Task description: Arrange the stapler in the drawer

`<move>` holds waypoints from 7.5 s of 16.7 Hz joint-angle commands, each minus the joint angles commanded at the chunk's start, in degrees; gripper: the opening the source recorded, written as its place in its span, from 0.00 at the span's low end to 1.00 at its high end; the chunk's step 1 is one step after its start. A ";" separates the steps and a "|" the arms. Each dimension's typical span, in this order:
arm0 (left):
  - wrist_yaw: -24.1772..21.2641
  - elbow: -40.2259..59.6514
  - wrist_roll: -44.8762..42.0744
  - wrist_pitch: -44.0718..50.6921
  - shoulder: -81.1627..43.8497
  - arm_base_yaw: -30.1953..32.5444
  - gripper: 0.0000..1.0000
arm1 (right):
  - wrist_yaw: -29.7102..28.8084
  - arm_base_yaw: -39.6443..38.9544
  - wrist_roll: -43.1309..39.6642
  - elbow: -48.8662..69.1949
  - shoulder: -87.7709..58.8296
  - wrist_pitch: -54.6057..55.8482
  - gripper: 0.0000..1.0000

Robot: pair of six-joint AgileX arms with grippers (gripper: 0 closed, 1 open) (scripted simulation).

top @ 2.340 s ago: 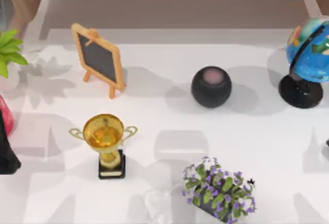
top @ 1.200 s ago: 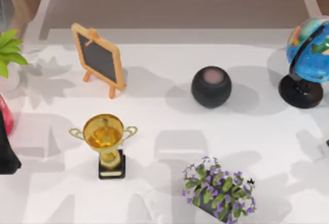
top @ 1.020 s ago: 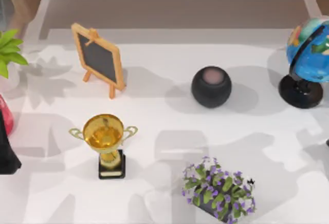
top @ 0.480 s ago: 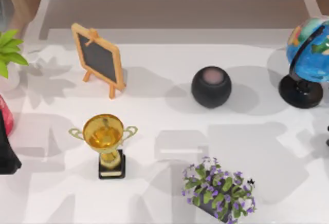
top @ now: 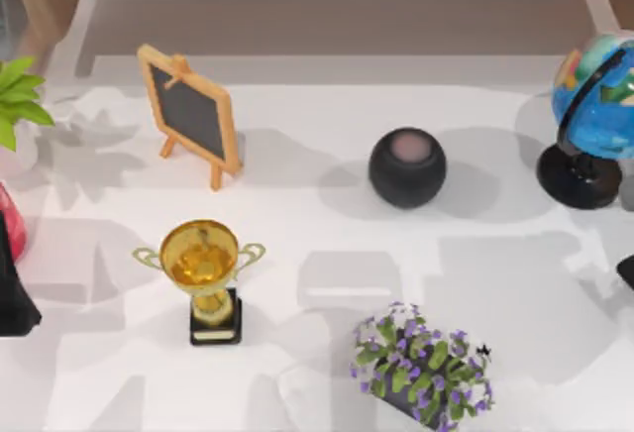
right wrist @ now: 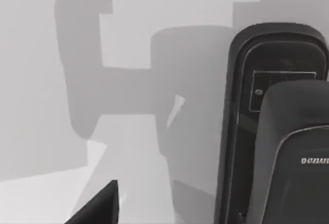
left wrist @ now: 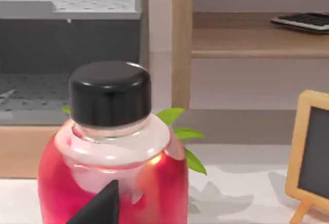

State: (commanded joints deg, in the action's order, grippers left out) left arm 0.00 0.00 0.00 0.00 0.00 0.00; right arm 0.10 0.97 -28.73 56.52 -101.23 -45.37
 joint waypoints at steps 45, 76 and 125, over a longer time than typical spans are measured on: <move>0.00 0.00 0.00 0.00 0.00 0.00 1.00 | -0.60 2.93 1.31 10.29 6.90 -9.01 0.00; 0.00 0.00 0.00 0.00 0.00 0.00 1.00 | -0.53 20.59 8.83 86.64 -48.82 -37.48 0.00; 0.00 0.00 0.00 0.00 0.00 0.00 1.00 | -0.52 20.57 8.85 83.41 -48.32 -34.76 1.00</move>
